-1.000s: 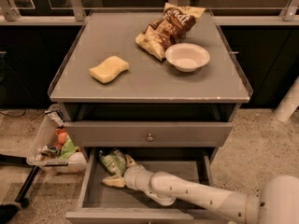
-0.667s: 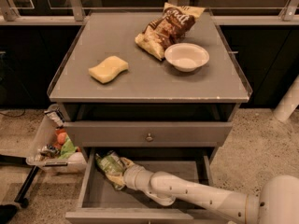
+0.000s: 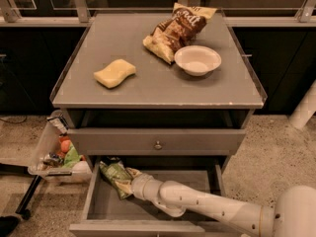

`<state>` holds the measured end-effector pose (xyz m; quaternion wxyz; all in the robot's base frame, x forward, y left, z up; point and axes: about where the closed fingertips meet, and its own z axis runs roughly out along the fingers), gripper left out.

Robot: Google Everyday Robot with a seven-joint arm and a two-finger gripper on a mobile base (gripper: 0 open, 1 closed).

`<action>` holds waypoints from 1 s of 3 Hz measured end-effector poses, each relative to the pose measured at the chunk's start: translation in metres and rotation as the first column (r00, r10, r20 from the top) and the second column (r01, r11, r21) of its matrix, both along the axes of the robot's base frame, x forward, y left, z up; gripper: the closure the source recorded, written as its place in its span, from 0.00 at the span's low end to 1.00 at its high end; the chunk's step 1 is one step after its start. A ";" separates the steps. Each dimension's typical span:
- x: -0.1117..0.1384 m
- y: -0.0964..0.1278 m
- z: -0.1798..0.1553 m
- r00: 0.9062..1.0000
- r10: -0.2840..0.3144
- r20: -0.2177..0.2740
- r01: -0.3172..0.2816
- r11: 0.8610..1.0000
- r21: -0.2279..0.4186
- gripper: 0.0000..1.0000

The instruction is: Pick green jalapeno chip bag from middle drawer and place on counter

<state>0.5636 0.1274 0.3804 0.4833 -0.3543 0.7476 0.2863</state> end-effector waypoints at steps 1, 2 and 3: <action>0.000 0.000 0.000 1.000 0.000 0.000 0.000 1.000 0.000 1.00; -0.004 -0.011 0.009 0.999 0.038 -0.012 -0.039 0.999 -0.030 1.00; -0.033 -0.062 0.015 0.992 0.042 -0.116 -0.058 0.989 -0.134 1.00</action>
Offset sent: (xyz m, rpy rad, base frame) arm -0.0160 -0.0520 0.0383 -0.1317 0.0496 0.1616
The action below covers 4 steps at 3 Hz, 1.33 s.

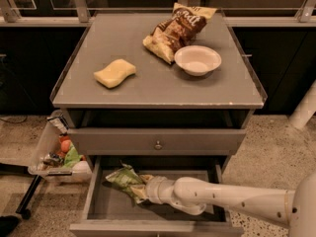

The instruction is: Pick green jalapeno chip bag from middle drawer and place on counter

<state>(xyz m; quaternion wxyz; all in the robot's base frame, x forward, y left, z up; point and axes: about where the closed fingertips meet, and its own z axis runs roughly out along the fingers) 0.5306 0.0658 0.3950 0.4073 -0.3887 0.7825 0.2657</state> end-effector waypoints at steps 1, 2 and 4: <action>-0.024 -0.055 0.012 0.995 0.030 -0.100 -0.041 0.993 -0.111 1.00; -0.022 -0.072 0.038 0.994 0.069 -0.085 -0.081 0.987 -0.142 1.00; -0.007 -0.126 0.047 0.997 0.083 -0.010 -0.083 0.990 -0.111 1.00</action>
Offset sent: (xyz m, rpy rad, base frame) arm -0.0203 -0.0457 0.0059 -0.0939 0.0857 0.0198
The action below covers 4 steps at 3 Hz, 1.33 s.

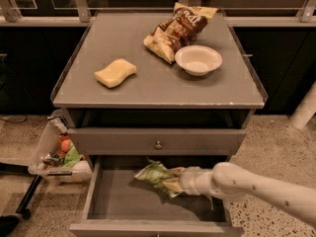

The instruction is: Pick green jalapeno chip bag from middle drawer and place on counter

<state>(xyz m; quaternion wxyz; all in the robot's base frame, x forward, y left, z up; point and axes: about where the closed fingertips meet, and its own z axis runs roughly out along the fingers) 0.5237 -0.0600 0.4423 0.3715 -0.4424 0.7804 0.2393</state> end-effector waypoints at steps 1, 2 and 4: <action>0.008 -0.115 0.031 0.993 -0.073 0.094 0.073 0.997 0.009 1.00; -0.031 -0.231 0.047 0.981 -0.173 0.087 0.172 0.985 0.025 1.00; -0.045 -0.226 0.052 0.990 -0.129 0.062 0.126 0.991 0.054 1.00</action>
Offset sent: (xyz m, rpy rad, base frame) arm -0.1675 -0.3156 0.0839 0.2237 0.0869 0.0209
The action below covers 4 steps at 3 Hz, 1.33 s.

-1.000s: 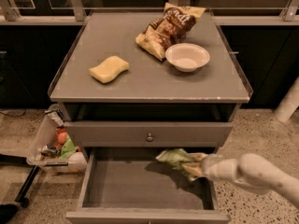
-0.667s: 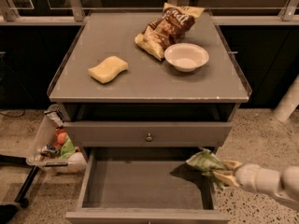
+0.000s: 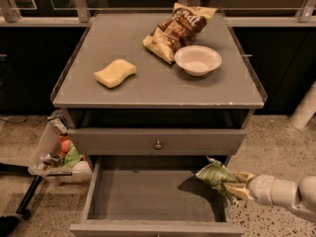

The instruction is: Pick green jalapeno chip bag from middle drawer and place on counter

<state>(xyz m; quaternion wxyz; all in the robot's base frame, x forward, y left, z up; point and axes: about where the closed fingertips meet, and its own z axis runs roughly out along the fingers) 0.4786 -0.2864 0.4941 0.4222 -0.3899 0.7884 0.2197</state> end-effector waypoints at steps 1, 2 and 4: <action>-0.005 0.008 0.011 0.999 0.034 0.003 -0.034 0.999 0.018 1.00; -0.029 0.016 0.069 0.995 0.073 0.063 -0.075 0.997 0.023 1.00; -0.076 0.016 0.217 0.968 0.030 0.250 -0.004 0.995 -0.104 1.00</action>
Offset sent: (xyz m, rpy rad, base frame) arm -0.0645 0.0051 0.1760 -0.0116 -0.1776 0.0966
